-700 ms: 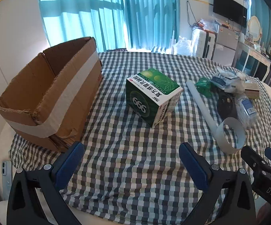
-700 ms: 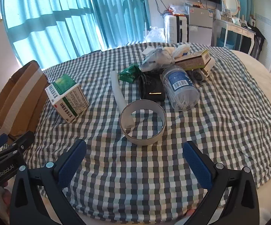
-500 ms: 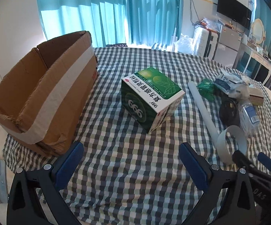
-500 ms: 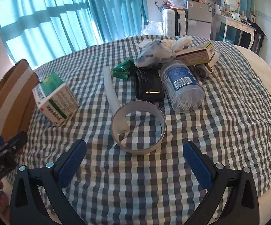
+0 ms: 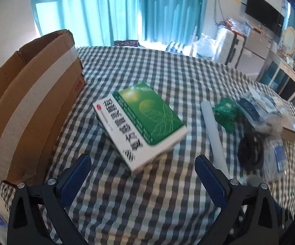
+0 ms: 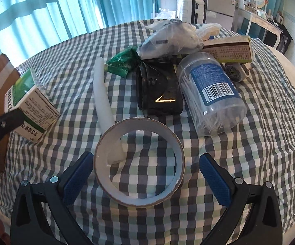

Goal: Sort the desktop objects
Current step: 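Grasp the green-and-white medicine box with the left gripper while the right gripper grasps the tape roll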

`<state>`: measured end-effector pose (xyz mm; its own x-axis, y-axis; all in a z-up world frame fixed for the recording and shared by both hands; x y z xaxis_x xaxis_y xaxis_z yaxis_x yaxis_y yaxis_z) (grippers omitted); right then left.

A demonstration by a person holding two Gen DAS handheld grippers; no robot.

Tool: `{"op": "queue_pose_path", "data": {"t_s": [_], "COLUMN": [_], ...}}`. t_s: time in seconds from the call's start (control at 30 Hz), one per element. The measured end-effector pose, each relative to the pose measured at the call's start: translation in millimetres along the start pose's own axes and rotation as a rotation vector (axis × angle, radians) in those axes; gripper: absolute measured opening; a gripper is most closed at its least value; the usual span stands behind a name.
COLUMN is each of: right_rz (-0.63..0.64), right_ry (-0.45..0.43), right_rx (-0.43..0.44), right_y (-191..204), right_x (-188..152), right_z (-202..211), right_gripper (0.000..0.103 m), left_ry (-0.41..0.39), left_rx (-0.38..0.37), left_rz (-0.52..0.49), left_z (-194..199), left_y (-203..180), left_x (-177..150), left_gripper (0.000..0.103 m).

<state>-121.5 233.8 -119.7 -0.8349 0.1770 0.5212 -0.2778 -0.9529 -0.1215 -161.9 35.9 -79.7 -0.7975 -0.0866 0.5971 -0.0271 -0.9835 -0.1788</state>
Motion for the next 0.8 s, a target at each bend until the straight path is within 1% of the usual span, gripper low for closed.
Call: {"op": "queue_pose_path", "data": {"t_s": [0.07, 0.2, 0.3, 0.33, 0.37, 0.43, 0.6, 0.8], "right_rz": [0.002, 0.026, 0.039, 0.037, 0.033, 0.026, 0.029, 0.015], "right_ry": [0.006, 0.024, 0.034, 0.033, 0.026, 0.02, 0.023, 0.017], "right_rx": [-0.004, -0.004, -0.005, -0.001, 0.002, 0.042, 0.059, 0.077], "right_y": [1, 7, 9, 10, 12, 13, 16, 16], "right_x": [1, 3, 2, 3, 5, 5, 4, 2], "right_z": [-2, -9, -13, -14, -16, -17, -19, -13], "right_gripper": [0.103, 0.103, 0.102, 0.099, 0.096, 0.083, 0.083, 0.083], "left_ry": [-0.005, -0.005, 0.041, 0.056, 0.066, 0.07, 0.066, 0.057], "left_rx": [0.016, 0.079, 0.106, 0.102, 0.089, 0.066, 0.047, 0.024], "left_rz": [0.027, 0.058, 0.092, 0.104, 0.122, 0.147, 0.119, 0.101], "left_z": [-9, -28, -45, -48, -50, -48, -35, -8], "left_y": [-2, -5, 1, 4, 7, 13, 15, 15], "left_x": [6, 18, 23, 22, 21, 17, 10, 7], "left_gripper": [0.103, 0.103, 0.103, 0.103, 0.099, 0.098, 0.096, 0.096]}}
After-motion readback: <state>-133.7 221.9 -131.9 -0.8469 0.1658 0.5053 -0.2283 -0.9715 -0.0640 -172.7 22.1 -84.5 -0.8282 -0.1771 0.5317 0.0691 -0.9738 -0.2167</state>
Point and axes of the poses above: each gripper's, at about its wrist camera, not at the fingertips, and z roughly against the way its jaws point, y to its left, x to its top, the point moved 1 cm from there along -z, roughly the way its jaws point, and after that the axes turned 13 degrees about -x, right-handed, at the moved point
